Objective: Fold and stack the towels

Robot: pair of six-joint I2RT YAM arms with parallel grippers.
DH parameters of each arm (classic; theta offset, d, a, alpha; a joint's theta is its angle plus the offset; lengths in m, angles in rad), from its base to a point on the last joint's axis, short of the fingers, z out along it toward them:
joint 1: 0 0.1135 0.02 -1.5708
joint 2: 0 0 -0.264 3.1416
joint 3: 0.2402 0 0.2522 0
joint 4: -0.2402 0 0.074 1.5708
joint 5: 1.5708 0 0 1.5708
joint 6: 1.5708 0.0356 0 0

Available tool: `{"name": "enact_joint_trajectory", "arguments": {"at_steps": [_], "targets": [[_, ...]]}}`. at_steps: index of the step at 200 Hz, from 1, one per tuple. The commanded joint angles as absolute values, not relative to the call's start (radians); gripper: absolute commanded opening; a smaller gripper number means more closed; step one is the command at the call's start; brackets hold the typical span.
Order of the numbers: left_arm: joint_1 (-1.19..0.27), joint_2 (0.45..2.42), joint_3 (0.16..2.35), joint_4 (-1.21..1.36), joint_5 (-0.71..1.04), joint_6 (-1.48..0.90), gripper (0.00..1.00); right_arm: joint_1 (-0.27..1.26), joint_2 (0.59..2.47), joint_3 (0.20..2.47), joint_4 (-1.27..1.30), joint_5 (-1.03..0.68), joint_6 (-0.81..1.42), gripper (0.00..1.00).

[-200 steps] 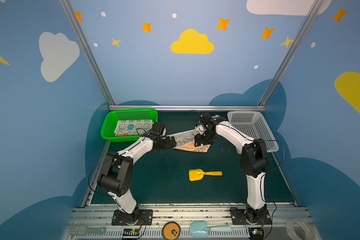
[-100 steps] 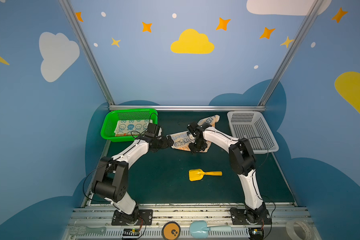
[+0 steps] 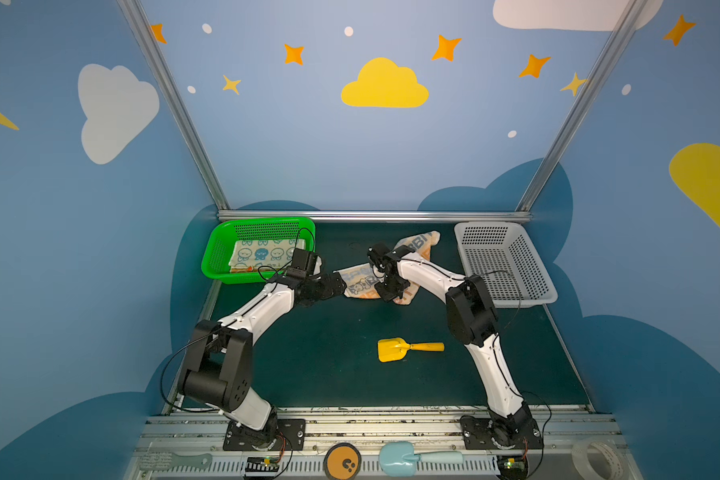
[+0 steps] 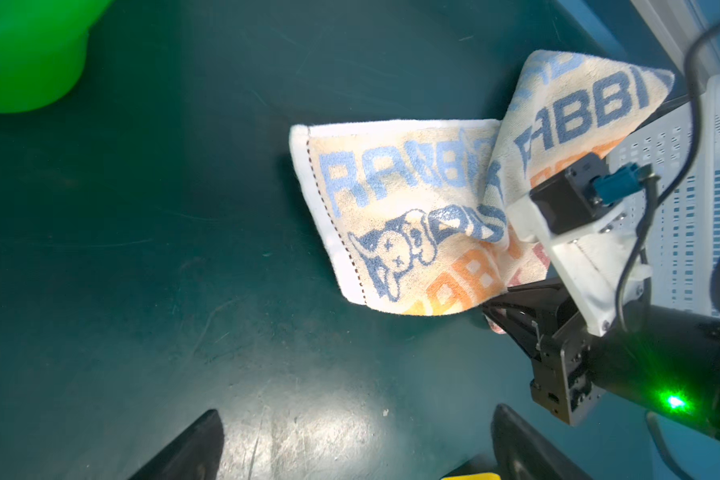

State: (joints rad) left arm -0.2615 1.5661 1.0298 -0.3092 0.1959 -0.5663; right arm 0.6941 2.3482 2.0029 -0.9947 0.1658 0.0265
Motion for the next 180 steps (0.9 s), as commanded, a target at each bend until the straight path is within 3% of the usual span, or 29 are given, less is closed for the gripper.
{"name": "enact_joint_trajectory", "arguments": {"at_steps": [1,62,99,124,149,180], "targets": [[-0.259,1.549,1.01,-0.288,0.218,-0.575,0.99,0.71,2.347,2.097,-1.091,0.071,-0.023,0.0],[-0.272,1.581,1.015,-0.276,0.214,-0.579,0.99,0.63,2.369,2.307,-1.247,-0.401,-0.144,0.0],[-0.284,1.641,1.062,-0.283,0.212,-0.573,0.99,0.501,2.507,2.423,-1.198,-0.576,-0.056,0.0],[-0.291,1.705,1.105,-0.29,0.215,-0.568,0.99,0.446,2.599,2.535,-1.19,-0.519,0.011,0.21],[-0.309,1.758,1.16,-0.303,0.211,-0.566,0.99,0.403,2.64,2.591,-1.153,-0.502,0.06,0.49],[-0.344,1.807,1.222,-0.318,0.212,-0.56,0.99,0.372,2.591,2.568,-1.13,-0.471,0.086,0.62]]}}
